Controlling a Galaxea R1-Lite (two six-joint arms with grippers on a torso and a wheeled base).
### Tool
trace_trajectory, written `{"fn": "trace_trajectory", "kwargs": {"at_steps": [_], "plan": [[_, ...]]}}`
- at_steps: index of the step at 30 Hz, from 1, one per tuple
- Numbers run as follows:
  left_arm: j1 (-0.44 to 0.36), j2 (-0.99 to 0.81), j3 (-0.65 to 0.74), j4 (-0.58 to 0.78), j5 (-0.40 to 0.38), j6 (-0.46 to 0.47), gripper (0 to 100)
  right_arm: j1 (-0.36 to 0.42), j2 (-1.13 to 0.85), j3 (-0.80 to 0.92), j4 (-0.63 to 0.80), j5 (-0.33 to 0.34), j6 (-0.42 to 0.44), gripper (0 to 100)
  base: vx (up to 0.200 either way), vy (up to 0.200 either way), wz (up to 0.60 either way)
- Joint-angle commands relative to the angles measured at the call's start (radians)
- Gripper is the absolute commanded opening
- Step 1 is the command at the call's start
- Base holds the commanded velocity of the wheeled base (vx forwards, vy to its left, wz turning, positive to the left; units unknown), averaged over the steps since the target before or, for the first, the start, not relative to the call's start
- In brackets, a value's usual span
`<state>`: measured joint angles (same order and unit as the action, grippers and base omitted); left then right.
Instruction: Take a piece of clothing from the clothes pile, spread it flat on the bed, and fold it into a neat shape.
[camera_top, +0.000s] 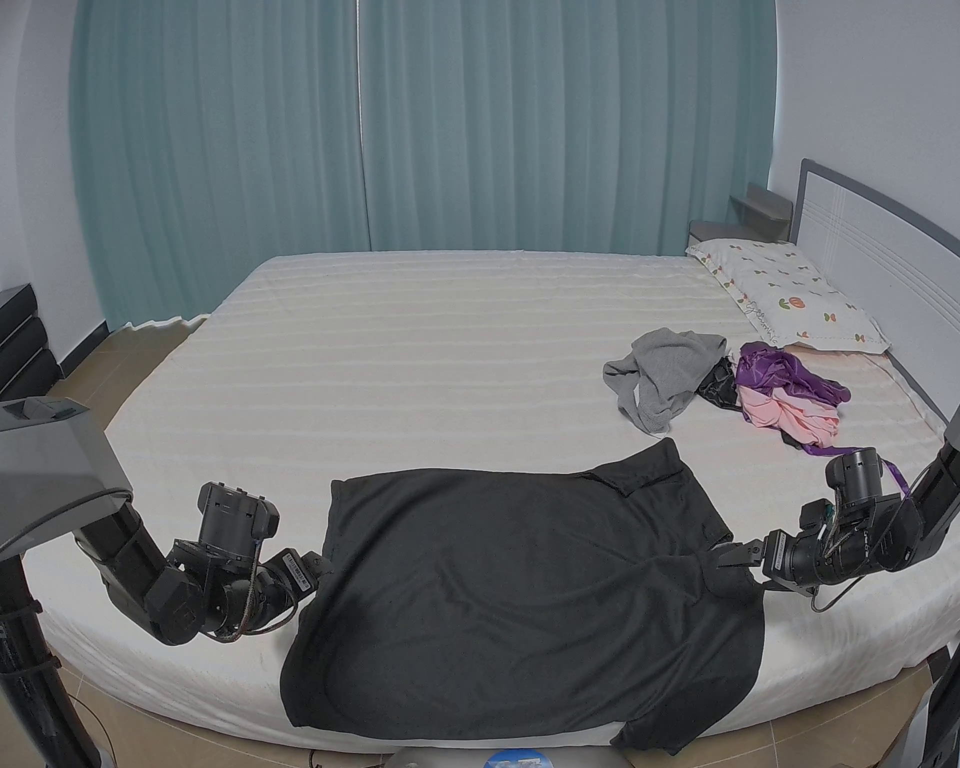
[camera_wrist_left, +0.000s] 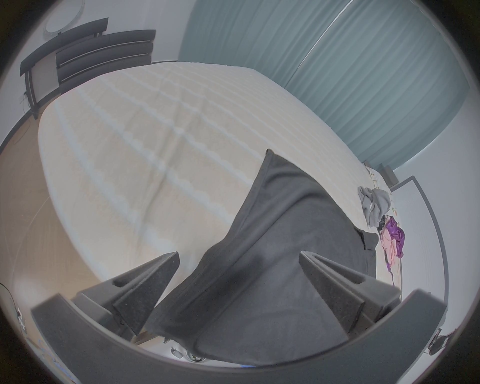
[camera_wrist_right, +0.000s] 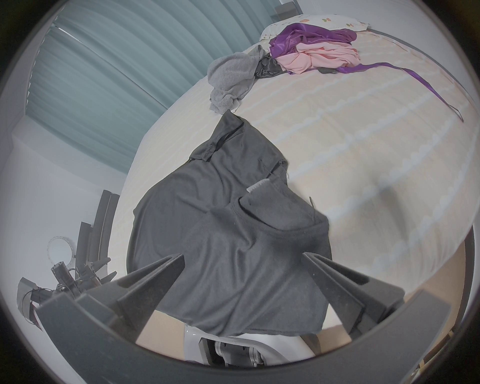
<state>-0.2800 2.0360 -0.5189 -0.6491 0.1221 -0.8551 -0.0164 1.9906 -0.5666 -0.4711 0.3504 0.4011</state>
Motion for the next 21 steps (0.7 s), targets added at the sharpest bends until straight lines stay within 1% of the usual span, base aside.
{"fn": "trace_trajectory", "kwargs": {"at_steps": [1, 4, 9, 11, 13, 14, 15, 18, 20, 21], "plan": [[0.005, 0.010, -0.030, 0.003, 0.001, 0.001, 100, 0.003, 0.000, 0.001, -0.001, -0.001, -0.001, 100, 0.000, 0.000, 0.00], [0.016, 0.032, -0.067, 0.006, 0.001, -0.001, 100, 0.003, 0.000, -0.003, -0.001, -0.001, -0.001, 100, 0.000, 0.000, 0.00], [0.036, 0.098, -0.176, 0.013, -0.001, 0.004, 100, 0.009, -0.001, -0.006, -0.001, -0.001, 0.001, 100, 0.000, 0.000, 0.00], [0.044, 0.121, -0.211, 0.014, -0.010, 0.004, 100, 0.010, -0.001, -0.007, -0.001, 0.001, 0.002, 100, 0.000, 0.000, 0.00], [0.061, 0.167, -0.288, 0.023, -0.039, 0.005, 100, 0.019, -0.001, -0.009, -0.001, 0.001, 0.002, 100, 0.000, 0.000, 0.00], [0.064, 0.175, -0.303, 0.028, -0.045, 0.005, 100, 0.021, -0.001, -0.009, -0.001, 0.001, 0.002, 100, 0.000, 0.000, 0.00], [0.070, 0.204, -0.355, 0.049, -0.056, 0.005, 100, 0.024, 0.002, -0.015, -0.001, 0.001, 0.007, 100, 0.000, 0.000, 0.00], [0.082, 0.267, -0.454, 0.092, -0.064, 0.007, 100, 0.029, 0.008, -0.033, -0.001, 0.001, 0.047, 100, 0.000, 0.000, 0.00], [0.087, 0.299, -0.500, 0.100, -0.064, 0.010, 100, 0.033, 0.010, -0.042, -0.001, -0.001, 0.065, 100, 0.000, 0.000, 0.00], [0.097, 0.336, -0.552, 0.100, -0.064, 0.018, 100, 0.038, 0.010, -0.050, -0.001, -0.002, 0.081, 100, 0.000, 0.000, 0.00]]}}
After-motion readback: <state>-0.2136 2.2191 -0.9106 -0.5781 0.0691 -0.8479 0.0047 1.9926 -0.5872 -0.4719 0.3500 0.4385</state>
